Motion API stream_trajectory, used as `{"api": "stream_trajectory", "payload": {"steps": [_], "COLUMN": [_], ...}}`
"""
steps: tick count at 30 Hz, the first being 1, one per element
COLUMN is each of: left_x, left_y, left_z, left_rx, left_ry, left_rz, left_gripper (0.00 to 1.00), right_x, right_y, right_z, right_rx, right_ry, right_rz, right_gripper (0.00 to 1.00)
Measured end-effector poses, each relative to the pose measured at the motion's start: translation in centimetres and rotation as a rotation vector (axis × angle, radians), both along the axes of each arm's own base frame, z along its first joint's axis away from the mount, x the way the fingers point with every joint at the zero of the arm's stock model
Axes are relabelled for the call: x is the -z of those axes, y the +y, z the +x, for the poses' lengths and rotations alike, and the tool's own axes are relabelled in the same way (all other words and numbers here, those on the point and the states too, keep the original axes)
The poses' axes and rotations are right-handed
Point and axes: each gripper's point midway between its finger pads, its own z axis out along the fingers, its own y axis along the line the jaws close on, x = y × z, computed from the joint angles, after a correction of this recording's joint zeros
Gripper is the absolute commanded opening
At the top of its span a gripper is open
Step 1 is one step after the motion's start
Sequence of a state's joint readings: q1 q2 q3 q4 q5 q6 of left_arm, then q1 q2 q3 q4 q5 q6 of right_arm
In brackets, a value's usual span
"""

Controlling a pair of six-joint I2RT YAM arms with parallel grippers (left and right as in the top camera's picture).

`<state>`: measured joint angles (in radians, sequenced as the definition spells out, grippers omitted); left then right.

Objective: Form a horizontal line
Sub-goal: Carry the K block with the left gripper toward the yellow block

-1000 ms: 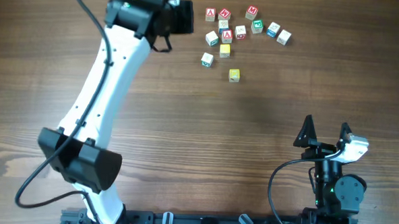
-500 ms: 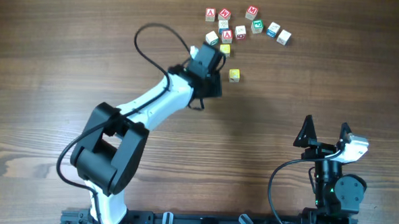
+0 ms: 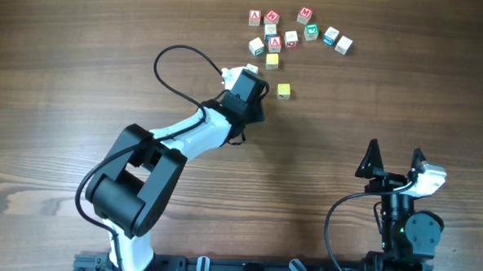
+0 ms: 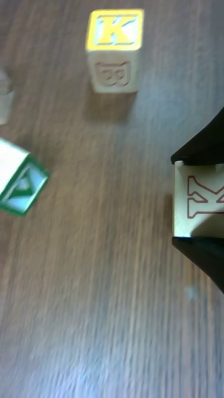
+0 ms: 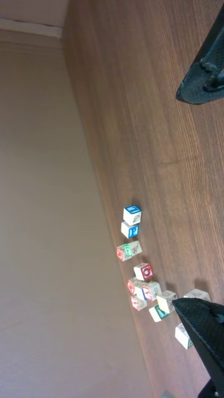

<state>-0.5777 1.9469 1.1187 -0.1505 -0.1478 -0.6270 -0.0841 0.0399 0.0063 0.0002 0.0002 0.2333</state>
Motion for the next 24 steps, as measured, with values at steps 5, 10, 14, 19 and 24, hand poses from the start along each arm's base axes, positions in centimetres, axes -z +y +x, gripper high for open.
{"api": "stream_trajectory", "payload": {"steps": [5,10,14,19,24], "left_x": [0.0,0.1,0.3,0.6,0.2], "left_y": [0.0,-3.8,-4.9,-4.1,-3.9], "left_z": [-0.2,-2.6,-3.9,-4.1,-3.5], "left_rx": [0.003,0.179,0.245,0.233,0.203], "left_ry": [-0.019,-0.040,-0.043,-0.030,-0.056], "left_rz": [0.042,0.097,0.138,0.178,0.177], "left_gripper": [0.25,0.28,0.26,0.31,0.31], "right_x": [0.0,0.0,0.0,0.0,0.0], "right_y": [0.0,0.0,0.0,0.0,0.0], "right_z": [0.0,0.0,0.0,0.0,0.0], "right_rx": [0.000,0.000,0.000,0.000,0.000], "right_ry": [0.000,0.000,0.000,0.000,0.000], "right_rz": [0.000,0.000,0.000,0.000,0.000], "right_gripper": [1.00,1.00,1.00,1.00,1.00]}}
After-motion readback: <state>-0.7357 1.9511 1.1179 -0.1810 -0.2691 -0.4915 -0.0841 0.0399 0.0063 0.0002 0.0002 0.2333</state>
